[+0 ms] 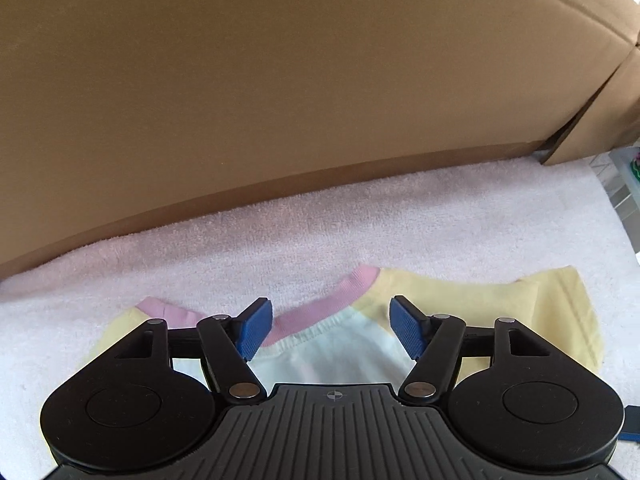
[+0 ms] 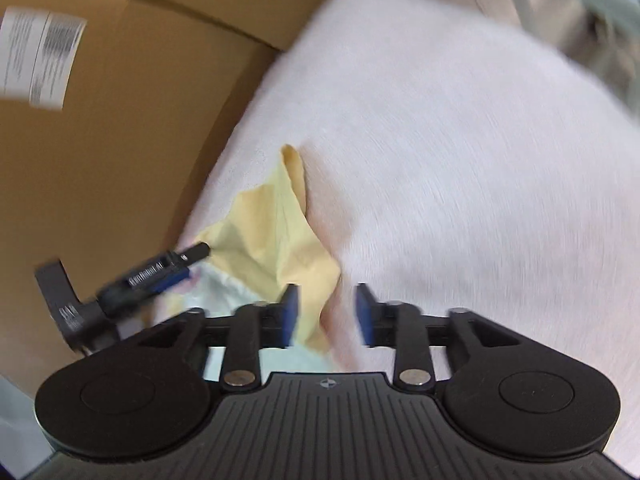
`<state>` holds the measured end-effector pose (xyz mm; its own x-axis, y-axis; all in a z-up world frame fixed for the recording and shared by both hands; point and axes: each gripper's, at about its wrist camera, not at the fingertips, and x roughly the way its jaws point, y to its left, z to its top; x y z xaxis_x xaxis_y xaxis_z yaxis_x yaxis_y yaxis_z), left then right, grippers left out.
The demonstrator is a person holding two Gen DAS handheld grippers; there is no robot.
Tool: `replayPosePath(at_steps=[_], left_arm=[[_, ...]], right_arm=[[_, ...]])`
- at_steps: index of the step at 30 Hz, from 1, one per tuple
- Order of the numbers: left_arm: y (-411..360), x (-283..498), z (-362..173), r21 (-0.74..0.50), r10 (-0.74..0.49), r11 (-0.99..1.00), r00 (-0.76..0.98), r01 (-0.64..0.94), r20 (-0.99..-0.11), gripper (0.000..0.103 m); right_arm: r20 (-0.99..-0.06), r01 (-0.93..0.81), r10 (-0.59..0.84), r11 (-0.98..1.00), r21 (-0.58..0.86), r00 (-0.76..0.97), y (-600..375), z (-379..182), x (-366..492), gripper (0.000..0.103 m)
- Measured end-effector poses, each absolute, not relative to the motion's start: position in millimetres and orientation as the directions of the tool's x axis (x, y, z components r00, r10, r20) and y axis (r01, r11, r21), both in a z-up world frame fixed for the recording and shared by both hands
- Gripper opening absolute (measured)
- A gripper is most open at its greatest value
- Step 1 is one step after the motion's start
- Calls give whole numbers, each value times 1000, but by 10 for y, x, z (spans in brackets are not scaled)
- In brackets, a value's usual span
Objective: Fold clothes
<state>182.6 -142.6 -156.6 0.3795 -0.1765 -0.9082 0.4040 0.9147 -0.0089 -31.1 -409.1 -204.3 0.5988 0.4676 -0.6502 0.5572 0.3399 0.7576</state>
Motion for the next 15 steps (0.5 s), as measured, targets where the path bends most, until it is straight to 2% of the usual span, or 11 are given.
replayPosePath(at_steps=[3, 8, 10, 12, 13, 15], left_arm=[[-1459, 1782, -1638, 8, -155, 913, 364, 407, -919, 78], [-1524, 1697, -1689, 61, -121, 903, 388, 425, -914, 77], [-1531, 1700, -1686, 64, -116, 904, 387, 423, -915, 78], [-1534, 1710, -1679, 64, -114, 905, 384, 420, -916, 78], [-1533, 1719, -1675, 62, -114, 906, 382, 419, -917, 78], [-1533, 1721, -1673, 62, -114, 905, 381, 420, -917, 78]], right_arm=[[-585, 574, 495, 196, 795, 642, -4028, -2236, -398, 47], [-527, 525, 513, 164, 835, 678, -3826, -2341, -231, 47], [-531, 517, 489, 178, 837, 692, -3786, -2326, -167, 44], [-536, 508, 440, 191, 840, 721, -3789, -2297, -148, 13], [-535, 502, 410, 195, 842, 738, -3802, -2267, -160, 8], [-530, 486, 338, 211, 848, 778, -3853, -2153, -248, 5]])
